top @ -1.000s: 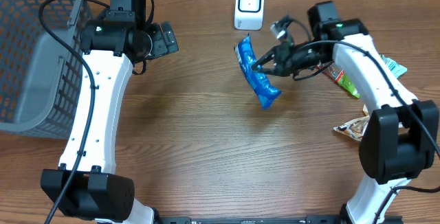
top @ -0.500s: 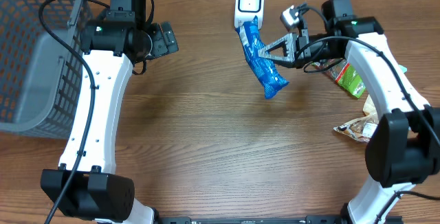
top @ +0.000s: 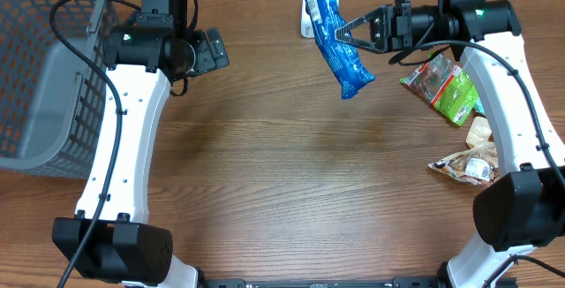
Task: Scan the item barcode
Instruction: 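Lift the Oreo pack up toward the white scanner, then hold the Oreo pack barcode in front of the white scanner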
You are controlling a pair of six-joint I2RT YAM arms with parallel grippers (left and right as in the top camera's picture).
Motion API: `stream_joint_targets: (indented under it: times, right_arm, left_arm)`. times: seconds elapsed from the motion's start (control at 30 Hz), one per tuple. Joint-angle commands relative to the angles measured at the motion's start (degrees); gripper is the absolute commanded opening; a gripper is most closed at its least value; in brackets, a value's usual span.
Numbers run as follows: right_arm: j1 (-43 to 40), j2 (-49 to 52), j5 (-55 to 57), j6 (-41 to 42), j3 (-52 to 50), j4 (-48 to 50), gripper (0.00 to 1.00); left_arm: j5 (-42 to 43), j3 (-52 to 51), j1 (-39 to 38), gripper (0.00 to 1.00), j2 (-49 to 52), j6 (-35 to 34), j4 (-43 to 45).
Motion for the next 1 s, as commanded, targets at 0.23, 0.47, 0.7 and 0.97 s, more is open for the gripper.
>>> stream_joint_targets:
  times: [0.23, 0.47, 0.7, 0.97]
  right_arm:
    - [5.1, -1.8, 53.8, 1.0, 1.6, -1.7, 0.04]
    - [15.6, 0.7, 93.5, -0.1, 1.6, 9.0, 0.04]
    - [18.8, 6.8, 107.7, -5.2, 1.6, 17.1, 0.04]
    - [18.2, 13.0, 106.9, -8.6, 1.6, 24.2, 0.04]
  left_arm:
    - [0.5, 0.3, -0.1, 1.0, 0.7, -0.4, 0.0]
    - [0.5, 0.3, -0.1, 1.0, 0.7, -0.4, 0.0]
    - [0.5, 0.3, -0.1, 1.0, 0.7, -0.4, 0.0]
    - [0.5, 0.3, -0.1, 1.0, 0.7, -0.4, 0.0]
